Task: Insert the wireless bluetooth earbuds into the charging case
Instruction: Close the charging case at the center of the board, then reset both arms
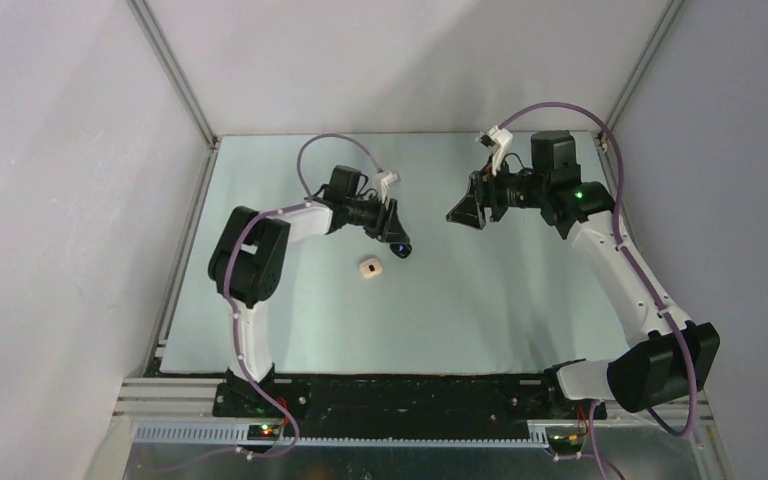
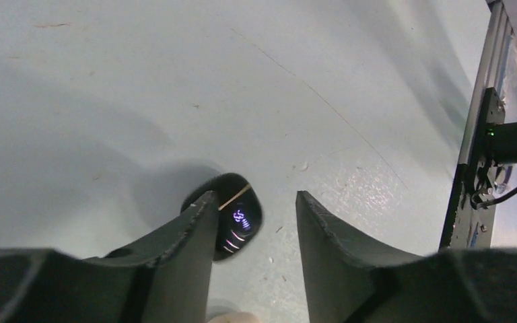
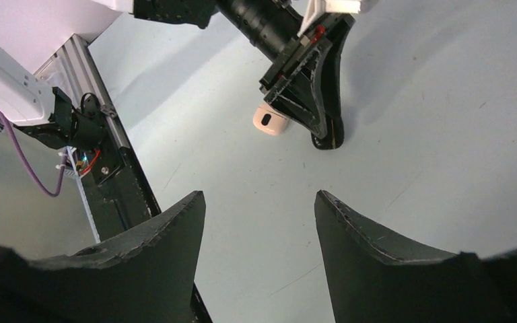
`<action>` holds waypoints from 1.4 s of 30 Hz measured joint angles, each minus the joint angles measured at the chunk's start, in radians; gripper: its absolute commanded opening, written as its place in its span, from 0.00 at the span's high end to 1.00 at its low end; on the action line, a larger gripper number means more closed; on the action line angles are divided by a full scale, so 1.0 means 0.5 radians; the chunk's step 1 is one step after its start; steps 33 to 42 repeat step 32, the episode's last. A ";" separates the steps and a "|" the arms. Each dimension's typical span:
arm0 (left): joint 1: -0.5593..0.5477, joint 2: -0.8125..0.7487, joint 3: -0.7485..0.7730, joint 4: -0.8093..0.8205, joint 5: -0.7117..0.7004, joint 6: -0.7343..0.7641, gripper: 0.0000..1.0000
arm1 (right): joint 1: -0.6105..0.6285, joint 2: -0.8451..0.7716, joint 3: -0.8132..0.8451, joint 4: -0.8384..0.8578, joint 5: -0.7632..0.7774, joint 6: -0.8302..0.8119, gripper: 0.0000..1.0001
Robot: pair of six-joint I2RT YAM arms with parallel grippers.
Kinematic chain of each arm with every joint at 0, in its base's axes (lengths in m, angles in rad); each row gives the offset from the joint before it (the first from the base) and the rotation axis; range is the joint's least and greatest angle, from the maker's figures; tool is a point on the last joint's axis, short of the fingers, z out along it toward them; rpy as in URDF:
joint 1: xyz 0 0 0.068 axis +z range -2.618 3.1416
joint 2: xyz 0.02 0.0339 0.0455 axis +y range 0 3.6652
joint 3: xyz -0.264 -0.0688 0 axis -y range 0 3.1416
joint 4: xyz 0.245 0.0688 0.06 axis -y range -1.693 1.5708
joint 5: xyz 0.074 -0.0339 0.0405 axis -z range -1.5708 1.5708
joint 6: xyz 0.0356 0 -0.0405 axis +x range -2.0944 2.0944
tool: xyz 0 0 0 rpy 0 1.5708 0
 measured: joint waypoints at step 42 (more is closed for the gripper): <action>0.316 -1.692 -0.126 -0.552 -1.085 0.060 0.00 | 0.214 -0.050 0.054 0.182 1.968 0.149 0.01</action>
